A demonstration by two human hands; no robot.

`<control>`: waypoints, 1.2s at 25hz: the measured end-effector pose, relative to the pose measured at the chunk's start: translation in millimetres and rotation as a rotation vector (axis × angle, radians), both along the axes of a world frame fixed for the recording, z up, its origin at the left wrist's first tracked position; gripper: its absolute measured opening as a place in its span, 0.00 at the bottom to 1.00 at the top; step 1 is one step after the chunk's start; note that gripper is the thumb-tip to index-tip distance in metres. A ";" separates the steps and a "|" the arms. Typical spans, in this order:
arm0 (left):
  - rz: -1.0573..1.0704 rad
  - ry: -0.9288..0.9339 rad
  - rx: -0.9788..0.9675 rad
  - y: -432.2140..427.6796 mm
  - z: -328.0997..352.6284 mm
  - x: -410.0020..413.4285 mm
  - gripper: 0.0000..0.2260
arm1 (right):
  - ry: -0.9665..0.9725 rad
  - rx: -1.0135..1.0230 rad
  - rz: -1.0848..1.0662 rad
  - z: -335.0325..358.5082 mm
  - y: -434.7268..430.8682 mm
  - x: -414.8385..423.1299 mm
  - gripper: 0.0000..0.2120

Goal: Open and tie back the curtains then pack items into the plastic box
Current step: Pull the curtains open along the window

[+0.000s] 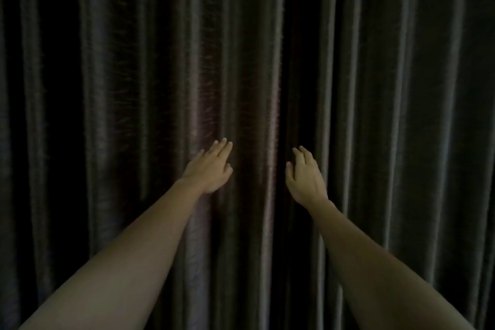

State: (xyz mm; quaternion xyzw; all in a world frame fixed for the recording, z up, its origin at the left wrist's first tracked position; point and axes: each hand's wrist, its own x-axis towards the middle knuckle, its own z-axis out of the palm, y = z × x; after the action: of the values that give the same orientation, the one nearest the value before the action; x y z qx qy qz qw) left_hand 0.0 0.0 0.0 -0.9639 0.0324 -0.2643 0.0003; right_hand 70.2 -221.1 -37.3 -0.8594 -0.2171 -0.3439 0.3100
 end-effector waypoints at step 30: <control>0.453 -0.751 0.143 1.0 228.9 103.9 0.26 | -0.435 0.230 1.017 71.2 222.3 144.2 0.31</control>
State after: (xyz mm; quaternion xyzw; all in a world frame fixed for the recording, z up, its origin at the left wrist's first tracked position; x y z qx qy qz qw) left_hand 103.9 1.0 228.9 -0.7815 -0.1637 -0.5863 0.1365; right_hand 214.4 1.2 33.9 -0.5166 -0.6238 -0.3420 0.4765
